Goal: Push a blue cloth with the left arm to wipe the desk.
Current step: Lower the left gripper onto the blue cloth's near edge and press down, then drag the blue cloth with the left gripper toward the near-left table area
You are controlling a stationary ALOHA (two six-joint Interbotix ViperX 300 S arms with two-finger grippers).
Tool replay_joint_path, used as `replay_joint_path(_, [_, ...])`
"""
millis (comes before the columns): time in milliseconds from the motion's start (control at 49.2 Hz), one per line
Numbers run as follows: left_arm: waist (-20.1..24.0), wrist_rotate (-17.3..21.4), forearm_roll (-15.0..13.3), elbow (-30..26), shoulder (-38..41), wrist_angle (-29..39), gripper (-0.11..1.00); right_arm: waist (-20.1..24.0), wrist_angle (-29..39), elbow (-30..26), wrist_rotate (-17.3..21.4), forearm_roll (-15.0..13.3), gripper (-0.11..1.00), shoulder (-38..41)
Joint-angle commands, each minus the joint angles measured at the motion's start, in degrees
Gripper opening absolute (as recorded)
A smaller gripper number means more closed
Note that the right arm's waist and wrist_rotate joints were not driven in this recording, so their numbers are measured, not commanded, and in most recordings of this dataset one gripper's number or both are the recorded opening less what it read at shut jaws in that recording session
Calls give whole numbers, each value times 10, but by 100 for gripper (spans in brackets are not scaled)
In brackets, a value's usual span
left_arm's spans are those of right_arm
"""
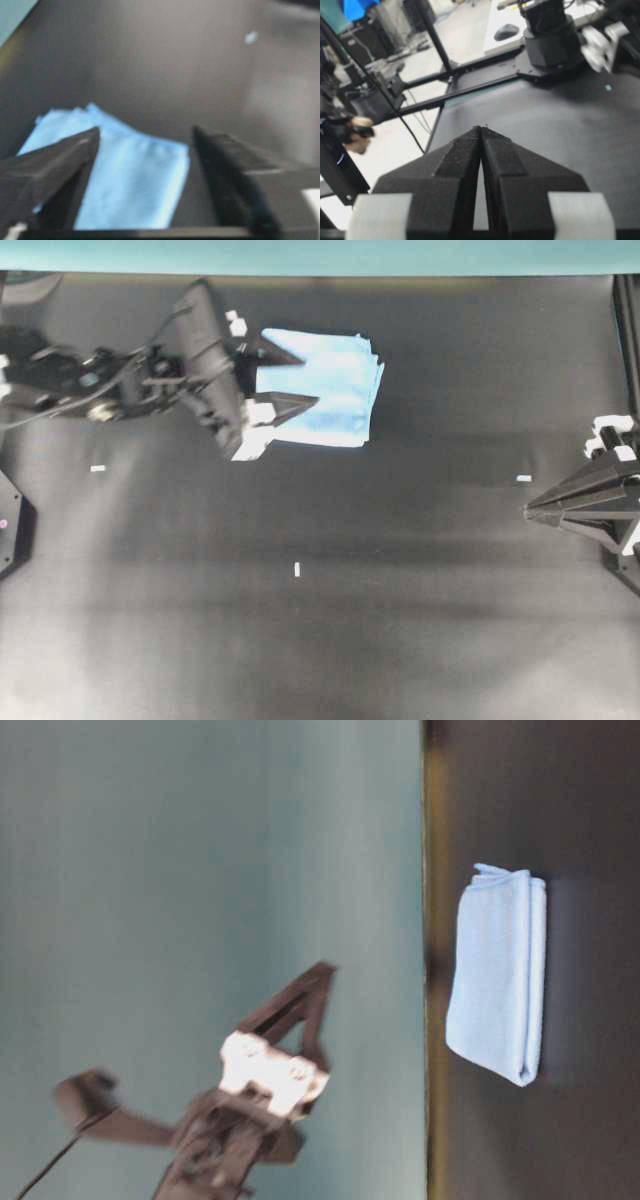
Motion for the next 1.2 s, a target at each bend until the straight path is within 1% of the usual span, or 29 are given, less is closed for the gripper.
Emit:
replay_joint_path(0, [18, 6, 2, -25, 35, 0, 82, 0, -3, -4, 0, 0, 0, 1])
replay_joint_path(20, [22, 8, 3, -28, 43, 1, 86, 0, -3, -4, 1, 0, 0, 1])
replay_joint_path(61, [28, 8, 3, -34, 59, 1, 89, 1, -3, -1, 1, 0, 0, 1])
replay_joint_path(183, [44, 9, 3, -58, 110, 1, 86, 1, 4, 7, 0, 0, 0, 2])
replay_joint_path(386, [55, 11, 3, -98, 176, 4, 86, 1, 18, 20, 0, 1, 0, 1])
replay_joint_path(448, [55, 11, 3, -107, 192, 11, 86, 0, 21, 23, 0, 0, 0, 1])
replay_joint_path(590, [55, 11, 3, -124, 211, 54, 86, 1, 22, 25, 1, 1, 0, 1])
replay_joint_path(671, [55, 11, 3, -120, 211, 69, 86, 1, 22, 25, 0, 1, 0, 0])
replay_joint_path(956, [47, 10, 3, -76, 202, 54, 86, 0, 22, 26, 0, 0, 0, -14])
replay_joint_path(1180, [22, 10, 3, -26, 181, 39, 86, 1, 25, 30, 1, 0, 0, -28])
